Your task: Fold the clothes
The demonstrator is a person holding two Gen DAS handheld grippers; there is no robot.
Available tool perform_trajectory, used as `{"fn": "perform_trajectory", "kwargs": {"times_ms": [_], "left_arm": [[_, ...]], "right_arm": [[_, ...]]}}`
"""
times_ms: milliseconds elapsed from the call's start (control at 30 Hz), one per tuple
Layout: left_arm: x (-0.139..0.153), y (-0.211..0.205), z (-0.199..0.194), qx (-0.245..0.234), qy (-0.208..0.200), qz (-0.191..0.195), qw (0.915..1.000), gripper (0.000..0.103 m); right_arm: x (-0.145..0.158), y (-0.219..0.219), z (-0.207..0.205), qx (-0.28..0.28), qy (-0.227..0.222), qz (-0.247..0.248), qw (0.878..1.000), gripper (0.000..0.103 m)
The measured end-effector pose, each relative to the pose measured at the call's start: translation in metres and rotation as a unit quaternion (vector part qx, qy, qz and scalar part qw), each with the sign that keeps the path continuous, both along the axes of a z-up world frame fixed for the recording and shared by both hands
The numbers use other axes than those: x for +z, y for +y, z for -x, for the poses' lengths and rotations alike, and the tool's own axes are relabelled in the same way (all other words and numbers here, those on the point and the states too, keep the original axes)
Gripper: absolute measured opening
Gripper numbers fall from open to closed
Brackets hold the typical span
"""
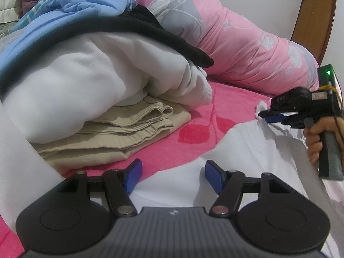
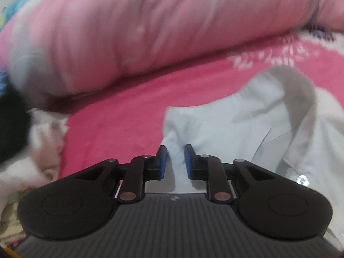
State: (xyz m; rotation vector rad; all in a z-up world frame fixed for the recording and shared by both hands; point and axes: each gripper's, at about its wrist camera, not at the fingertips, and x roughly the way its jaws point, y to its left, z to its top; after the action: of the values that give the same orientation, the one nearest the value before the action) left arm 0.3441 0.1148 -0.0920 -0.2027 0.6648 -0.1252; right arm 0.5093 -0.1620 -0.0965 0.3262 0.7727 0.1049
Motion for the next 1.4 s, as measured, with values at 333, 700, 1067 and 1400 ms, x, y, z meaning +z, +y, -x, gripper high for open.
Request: {"fn": "perform_trajectory", "kwargs": {"times_ms": [333, 700, 1067, 1400], "left_arm": [[0.001, 0.005, 0.0, 0.007, 0.0, 0.016, 0.9998, 0.067], [-0.001, 0.005, -0.002, 0.007, 0.0, 0.011, 0.9999, 0.067], [-0.001, 0.002, -0.002, 0.007, 0.001, 0.004, 1.0, 0.067], [-0.001, 0.001, -0.003, 0.006, 0.002, 0.005, 1.0, 0.067]], "right_arm": [[0.101, -0.101, 0.117, -0.011, -0.028, -0.069, 0.997, 0.024], [0.031, -0.096, 0.166, 0.081, 0.053, -0.019, 0.995, 0.025], [0.02, -0.062, 0.161, 0.167, 0.029, 0.072, 0.983, 0.014], [0.036, -0.043, 0.199, 0.102, -0.04, 0.213, 0.971, 0.001]]}}
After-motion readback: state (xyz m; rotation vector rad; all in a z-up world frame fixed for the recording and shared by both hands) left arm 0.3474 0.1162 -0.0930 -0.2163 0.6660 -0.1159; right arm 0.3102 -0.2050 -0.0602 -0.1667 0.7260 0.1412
